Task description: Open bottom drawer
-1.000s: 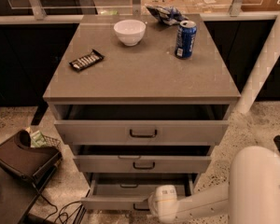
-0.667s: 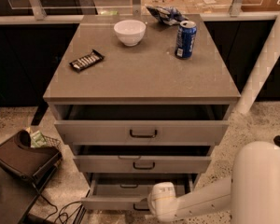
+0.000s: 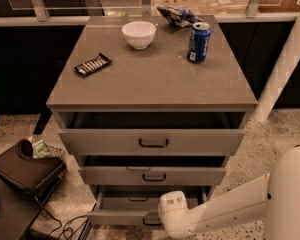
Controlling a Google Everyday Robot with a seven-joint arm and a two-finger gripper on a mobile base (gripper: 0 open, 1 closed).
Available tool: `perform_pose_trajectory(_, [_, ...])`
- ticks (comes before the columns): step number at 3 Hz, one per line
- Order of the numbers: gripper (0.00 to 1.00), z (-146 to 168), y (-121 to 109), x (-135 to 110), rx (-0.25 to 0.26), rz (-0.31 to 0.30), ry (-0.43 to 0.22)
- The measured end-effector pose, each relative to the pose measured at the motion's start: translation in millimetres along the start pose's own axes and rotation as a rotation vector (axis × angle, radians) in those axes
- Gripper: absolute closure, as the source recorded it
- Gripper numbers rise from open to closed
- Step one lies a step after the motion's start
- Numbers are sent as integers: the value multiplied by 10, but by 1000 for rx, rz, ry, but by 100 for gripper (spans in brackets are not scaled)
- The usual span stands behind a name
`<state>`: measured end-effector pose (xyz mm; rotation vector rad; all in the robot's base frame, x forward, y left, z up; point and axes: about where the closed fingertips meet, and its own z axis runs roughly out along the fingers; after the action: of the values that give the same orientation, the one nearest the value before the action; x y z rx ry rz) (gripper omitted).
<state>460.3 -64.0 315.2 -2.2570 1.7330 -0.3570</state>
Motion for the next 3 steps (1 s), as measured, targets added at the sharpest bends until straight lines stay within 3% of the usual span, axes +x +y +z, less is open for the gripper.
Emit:
perform_pose_trajectory(2, [100,158,-151,370,73,-14,-35])
perform_pose_trajectory(3, [100,411,-142,617,87,31,-78])
